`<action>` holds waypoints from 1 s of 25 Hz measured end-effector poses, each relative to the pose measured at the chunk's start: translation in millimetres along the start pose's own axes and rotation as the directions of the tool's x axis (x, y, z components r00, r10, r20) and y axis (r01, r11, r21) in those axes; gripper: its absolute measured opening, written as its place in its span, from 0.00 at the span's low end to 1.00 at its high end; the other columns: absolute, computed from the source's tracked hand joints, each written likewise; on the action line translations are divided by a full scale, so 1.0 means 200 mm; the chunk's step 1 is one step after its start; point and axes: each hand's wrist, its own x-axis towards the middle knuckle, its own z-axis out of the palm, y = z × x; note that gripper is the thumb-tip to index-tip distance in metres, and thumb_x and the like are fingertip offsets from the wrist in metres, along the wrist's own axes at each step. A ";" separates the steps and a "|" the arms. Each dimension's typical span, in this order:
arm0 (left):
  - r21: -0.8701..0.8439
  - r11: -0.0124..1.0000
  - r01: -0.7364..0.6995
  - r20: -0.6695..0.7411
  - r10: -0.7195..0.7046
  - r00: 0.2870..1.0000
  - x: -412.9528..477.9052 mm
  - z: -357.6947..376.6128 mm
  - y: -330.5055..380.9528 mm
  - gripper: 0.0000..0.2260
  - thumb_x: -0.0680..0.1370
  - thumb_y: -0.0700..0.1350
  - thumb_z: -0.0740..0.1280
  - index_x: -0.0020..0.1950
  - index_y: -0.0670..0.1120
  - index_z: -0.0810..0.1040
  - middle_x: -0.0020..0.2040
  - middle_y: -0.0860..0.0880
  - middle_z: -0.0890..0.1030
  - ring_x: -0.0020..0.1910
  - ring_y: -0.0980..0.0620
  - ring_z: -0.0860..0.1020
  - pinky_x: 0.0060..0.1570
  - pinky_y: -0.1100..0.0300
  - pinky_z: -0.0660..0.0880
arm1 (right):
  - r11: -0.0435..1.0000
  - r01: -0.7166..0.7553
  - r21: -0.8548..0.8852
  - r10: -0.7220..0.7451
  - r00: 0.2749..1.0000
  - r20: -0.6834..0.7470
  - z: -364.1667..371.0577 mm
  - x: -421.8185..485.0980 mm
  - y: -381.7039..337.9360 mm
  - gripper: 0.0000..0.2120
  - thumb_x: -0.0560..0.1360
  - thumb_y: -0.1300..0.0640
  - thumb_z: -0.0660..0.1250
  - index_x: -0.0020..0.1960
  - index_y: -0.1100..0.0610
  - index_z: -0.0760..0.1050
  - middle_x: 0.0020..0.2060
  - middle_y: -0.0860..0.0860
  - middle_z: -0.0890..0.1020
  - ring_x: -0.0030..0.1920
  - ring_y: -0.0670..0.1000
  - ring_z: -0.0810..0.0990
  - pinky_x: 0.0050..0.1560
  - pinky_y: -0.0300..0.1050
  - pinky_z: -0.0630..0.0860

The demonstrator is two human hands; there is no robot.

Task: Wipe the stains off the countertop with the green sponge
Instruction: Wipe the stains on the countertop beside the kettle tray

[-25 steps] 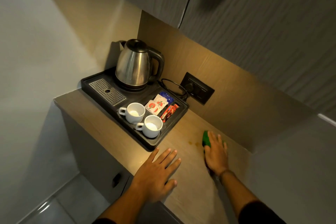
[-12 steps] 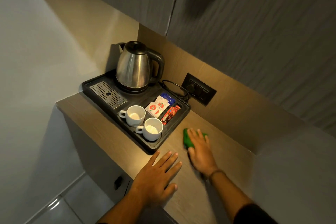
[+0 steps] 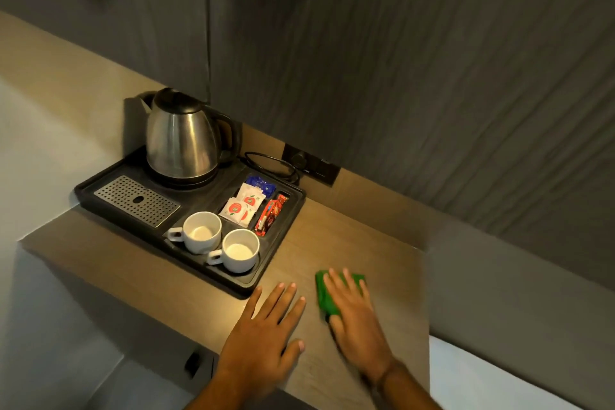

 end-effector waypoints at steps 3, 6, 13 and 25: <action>0.015 1.000 -0.002 0.002 0.002 1.000 -0.01 0.00 0.01 0.31 0.83 0.65 0.50 0.83 0.55 0.48 0.84 0.50 0.47 0.81 0.50 0.42 0.75 0.39 0.43 | 0.999 0.004 -0.038 -0.004 1.000 -0.003 -0.04 -0.33 0.09 0.42 0.73 0.57 0.63 0.81 0.41 0.47 0.81 0.41 0.51 0.81 0.49 0.46 0.78 0.52 0.43; 0.024 1.000 -0.016 0.013 0.016 1.000 -0.01 -0.03 0.03 0.31 0.83 0.65 0.47 0.83 0.54 0.47 0.84 0.50 0.45 0.81 0.49 0.40 0.76 0.38 0.42 | 0.933 -0.359 0.009 0.358 0.927 -0.112 -0.11 -0.16 0.03 0.34 0.80 0.59 0.61 0.80 0.45 0.50 0.81 0.46 0.55 0.81 0.51 0.47 0.79 0.59 0.44; 0.070 0.997 -0.021 0.027 0.019 0.999 -0.01 -0.02 0.01 0.32 0.82 0.65 0.48 0.83 0.51 0.53 0.83 0.45 0.53 0.81 0.45 0.47 0.75 0.36 0.46 | 0.952 -0.307 -0.010 0.305 0.949 -0.078 0.04 -0.47 -0.19 0.38 0.74 0.51 0.56 0.80 0.40 0.44 0.81 0.39 0.48 0.80 0.45 0.41 0.78 0.58 0.43; 0.144 0.989 -0.021 0.062 0.012 0.998 -0.05 -0.14 0.07 0.34 0.83 0.64 0.46 0.83 0.45 0.46 0.84 0.43 0.47 0.81 0.43 0.43 0.77 0.35 0.45 | 0.925 -0.380 0.018 0.380 0.921 -0.081 -0.03 -0.46 -0.31 0.37 0.76 0.63 0.62 0.81 0.47 0.52 0.80 0.43 0.54 0.80 0.48 0.45 0.80 0.54 0.41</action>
